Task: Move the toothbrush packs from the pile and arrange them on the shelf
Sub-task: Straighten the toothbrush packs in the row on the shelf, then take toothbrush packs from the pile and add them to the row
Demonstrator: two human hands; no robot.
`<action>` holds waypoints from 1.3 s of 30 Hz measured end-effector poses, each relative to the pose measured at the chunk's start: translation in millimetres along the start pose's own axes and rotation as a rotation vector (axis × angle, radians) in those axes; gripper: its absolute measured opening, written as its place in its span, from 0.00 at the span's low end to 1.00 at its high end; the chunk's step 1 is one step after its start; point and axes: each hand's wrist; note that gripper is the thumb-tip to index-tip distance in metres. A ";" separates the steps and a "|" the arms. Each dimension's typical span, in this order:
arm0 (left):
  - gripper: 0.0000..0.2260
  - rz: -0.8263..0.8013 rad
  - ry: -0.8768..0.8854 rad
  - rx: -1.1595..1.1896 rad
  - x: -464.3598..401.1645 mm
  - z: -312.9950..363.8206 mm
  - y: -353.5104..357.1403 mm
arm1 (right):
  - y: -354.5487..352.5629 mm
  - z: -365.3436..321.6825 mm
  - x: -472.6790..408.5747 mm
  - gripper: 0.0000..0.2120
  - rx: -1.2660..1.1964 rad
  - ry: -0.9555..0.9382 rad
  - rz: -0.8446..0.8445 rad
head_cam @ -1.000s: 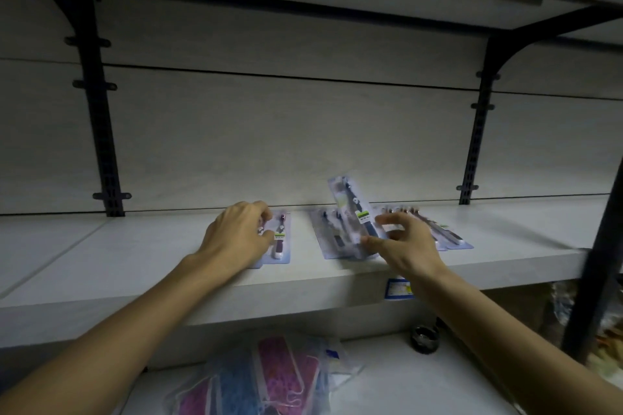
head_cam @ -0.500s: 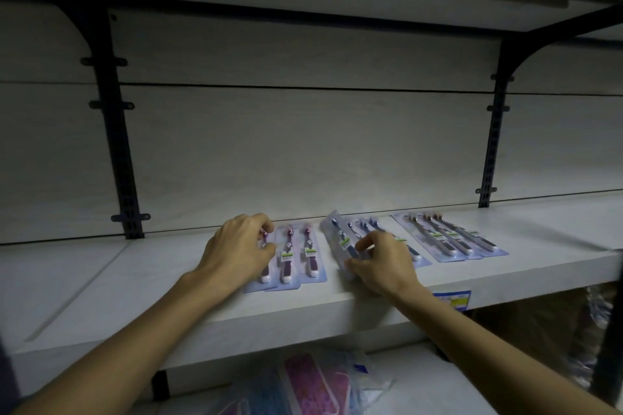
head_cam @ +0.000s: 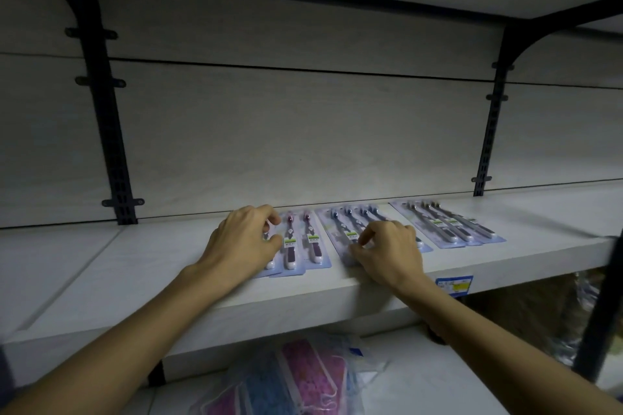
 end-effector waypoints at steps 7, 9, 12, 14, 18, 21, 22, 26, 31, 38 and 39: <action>0.10 0.031 -0.015 -0.046 5.1 14.1 -17.8 | -13.9 -3.5 -7.3 0.11 -0.097 -0.068 0.036; 0.10 0.042 -0.019 -0.058 8.1 21.5 -23.9 | -22.5 -8.3 -8.8 0.11 -0.135 -0.097 0.050; 0.11 0.057 -0.025 -0.075 15.9 32.1 -32.3 | -35.9 -15.8 -6.6 0.11 -0.197 -0.162 0.070; 0.11 0.078 -0.035 -0.085 24.1 38.3 -37.6 | -45.7 -21.9 0.4 0.11 -0.231 -0.211 0.076; 0.11 0.097 -0.083 -0.116 53.7 48.4 -44.7 | -59.3 -31.2 25.0 0.11 -0.302 -0.310 0.042; 0.11 0.093 -0.155 -0.156 83.3 50.2 -48.9 | -59.8 -38.1 48.3 0.11 -0.351 -0.392 -0.006; 0.12 0.089 -0.179 -0.164 93.2 49.3 -51.4 | -58.8 -41.2 56.4 0.11 -0.371 -0.414 -0.021; 0.12 0.074 -0.238 -0.224 128.9 41.3 -73.5 | -53.4 -60.1 88.3 0.11 -0.419 -0.499 -0.103; 0.12 0.144 -0.289 -0.325 167.0 14.4 -130.2 | -46.2 -111.1 116.4 0.13 -0.525 -0.574 -0.173; 0.11 0.174 -0.405 -0.480 217.6 -50.8 -222.4 | -32.0 -214.8 171.5 0.12 -0.630 -0.671 -0.232; 0.12 0.174 -0.414 -0.500 224.7 -61.2 -237.5 | -30.2 -231.5 180.7 0.12 -0.642 -0.688 -0.237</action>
Point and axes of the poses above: each hand's wrist, its own x-axis away from the middle knuckle, its own y-axis out of the palm, z = x × y, and after that the axes turned 12 degrees about z, right-handed
